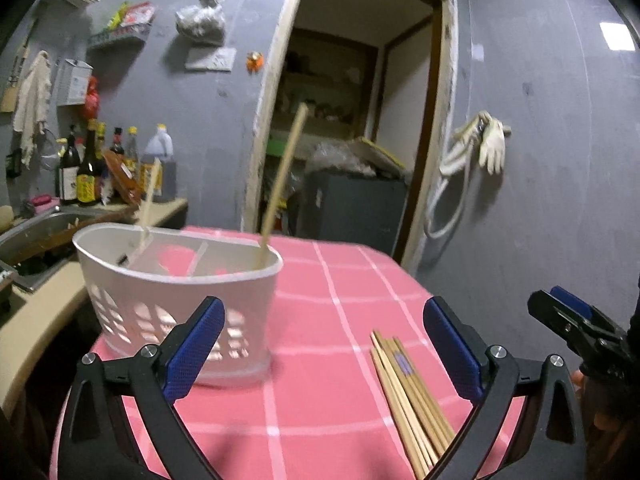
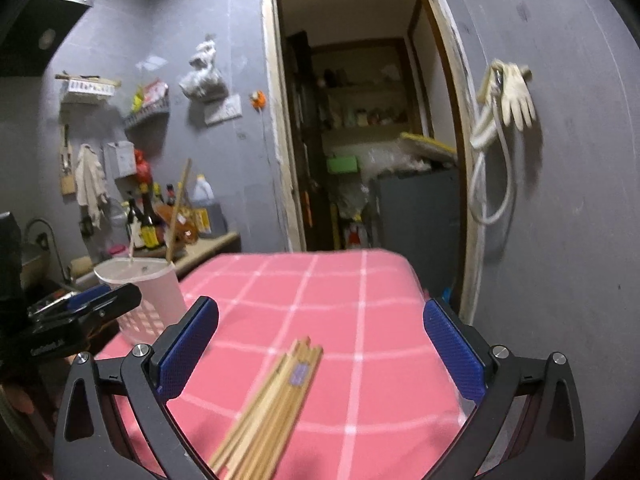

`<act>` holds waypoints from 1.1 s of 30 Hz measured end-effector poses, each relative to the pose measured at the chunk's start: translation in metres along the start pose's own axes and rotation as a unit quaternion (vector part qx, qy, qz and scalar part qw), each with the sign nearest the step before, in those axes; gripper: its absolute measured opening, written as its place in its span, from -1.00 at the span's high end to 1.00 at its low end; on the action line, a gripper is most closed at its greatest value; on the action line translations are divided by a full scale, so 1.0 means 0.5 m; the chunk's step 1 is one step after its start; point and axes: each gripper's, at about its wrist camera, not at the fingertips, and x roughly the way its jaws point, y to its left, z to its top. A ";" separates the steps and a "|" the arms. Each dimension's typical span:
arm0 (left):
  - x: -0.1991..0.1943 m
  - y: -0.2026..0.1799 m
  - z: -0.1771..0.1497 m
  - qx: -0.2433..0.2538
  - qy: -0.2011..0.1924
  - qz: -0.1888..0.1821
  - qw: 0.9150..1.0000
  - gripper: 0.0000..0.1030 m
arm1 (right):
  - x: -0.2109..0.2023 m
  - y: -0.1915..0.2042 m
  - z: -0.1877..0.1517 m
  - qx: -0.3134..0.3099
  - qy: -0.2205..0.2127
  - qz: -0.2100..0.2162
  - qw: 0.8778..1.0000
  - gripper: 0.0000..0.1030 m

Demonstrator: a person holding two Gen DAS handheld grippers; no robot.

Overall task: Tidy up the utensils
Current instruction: 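Move both tools back to the chopstick bundle and open around chopsticks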

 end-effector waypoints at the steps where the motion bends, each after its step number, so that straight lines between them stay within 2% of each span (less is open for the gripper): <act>1: 0.010 -0.006 -0.008 0.002 0.013 -0.004 1.000 -0.89 | 0.002 -0.005 -0.008 0.002 0.009 -0.002 1.000 -1.00; 11: 0.085 -0.036 -0.067 0.015 0.121 -0.019 0.992 -0.88 | 0.064 -0.025 -0.059 0.003 0.125 -0.001 0.992 -0.96; 16: 0.111 -0.043 -0.076 0.021 0.155 -0.030 0.987 -0.85 | 0.098 -0.032 -0.081 0.004 0.180 0.012 0.984 -0.49; 22: 0.154 -0.046 -0.092 0.024 0.214 -0.052 0.975 -0.43 | 0.128 -0.027 -0.098 -0.002 0.228 0.031 0.973 -0.14; 26: 0.190 -0.045 -0.101 0.016 0.258 -0.065 0.964 -0.18 | 0.144 -0.022 -0.105 -0.008 0.251 0.041 0.967 -0.05; 28: 0.205 -0.046 -0.103 0.015 0.271 -0.068 0.960 -0.12 | 0.150 -0.018 -0.109 -0.012 0.262 0.043 0.964 0.00; 33: 0.227 -0.052 -0.100 0.019 0.279 -0.069 0.958 0.03 | 0.166 -0.011 -0.119 -0.020 0.286 0.043 0.957 0.07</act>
